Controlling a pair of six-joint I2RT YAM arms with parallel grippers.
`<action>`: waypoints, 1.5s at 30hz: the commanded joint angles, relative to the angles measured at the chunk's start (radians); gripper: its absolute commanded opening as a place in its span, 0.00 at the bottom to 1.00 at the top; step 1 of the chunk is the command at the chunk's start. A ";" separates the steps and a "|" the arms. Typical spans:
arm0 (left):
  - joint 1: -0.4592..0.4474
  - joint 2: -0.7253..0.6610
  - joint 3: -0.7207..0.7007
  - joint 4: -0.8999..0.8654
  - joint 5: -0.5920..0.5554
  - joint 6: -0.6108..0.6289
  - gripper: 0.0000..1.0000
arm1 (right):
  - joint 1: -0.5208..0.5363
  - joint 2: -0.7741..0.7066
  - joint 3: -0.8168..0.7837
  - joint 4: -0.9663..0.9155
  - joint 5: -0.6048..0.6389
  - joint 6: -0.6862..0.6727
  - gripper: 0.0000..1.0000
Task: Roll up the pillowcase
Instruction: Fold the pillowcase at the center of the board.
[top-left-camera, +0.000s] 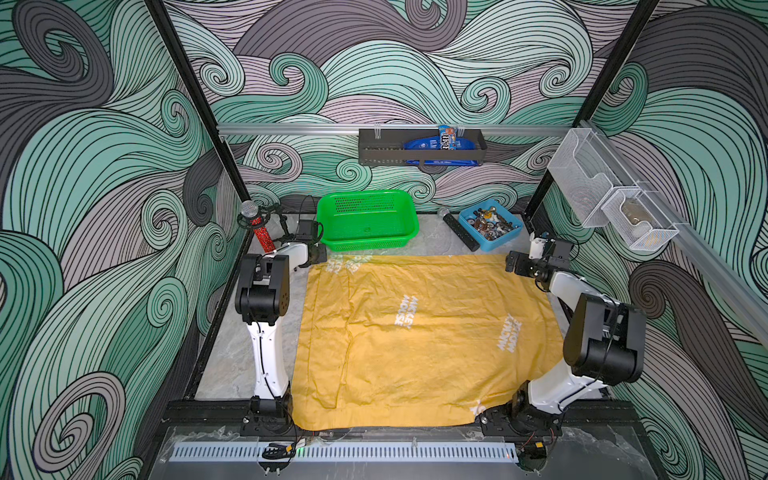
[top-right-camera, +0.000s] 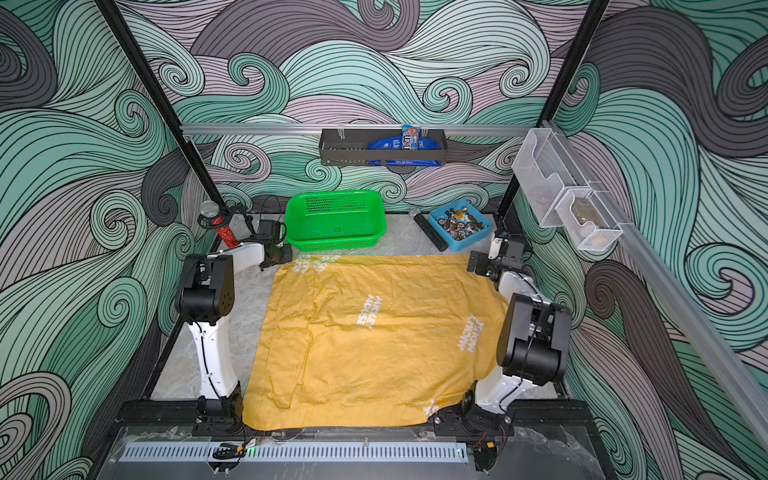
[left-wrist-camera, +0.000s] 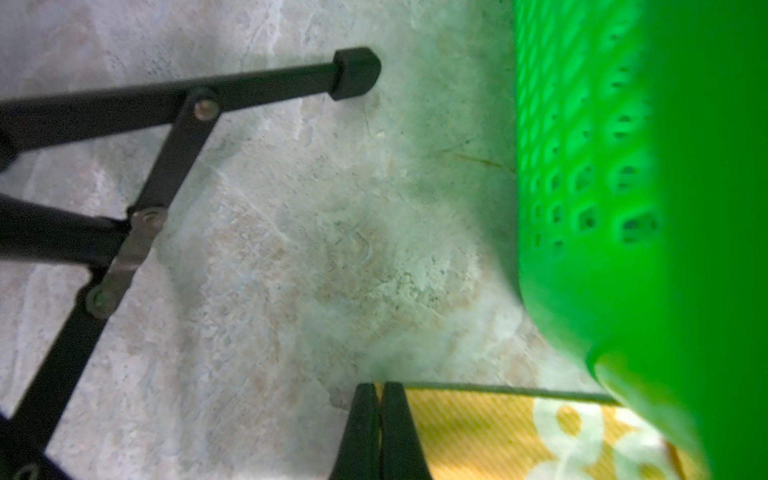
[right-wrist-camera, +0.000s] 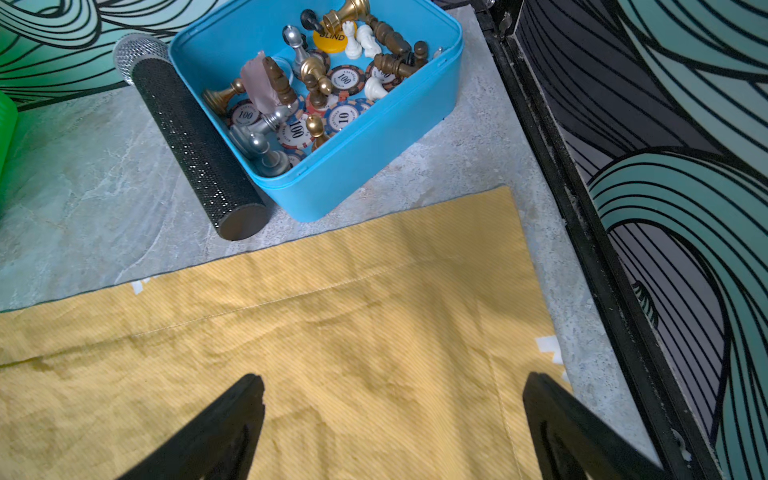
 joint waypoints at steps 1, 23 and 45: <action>0.001 -0.032 0.036 -0.173 -0.025 -0.002 0.00 | -0.015 0.065 0.083 -0.027 -0.003 -0.012 1.00; 0.009 -0.157 -0.027 -0.200 -0.046 0.002 0.00 | -0.019 0.593 0.655 -0.313 0.180 -0.082 0.82; 0.010 -0.136 0.003 -0.234 -0.019 0.009 0.00 | 0.007 0.687 0.722 -0.374 0.145 -0.130 0.13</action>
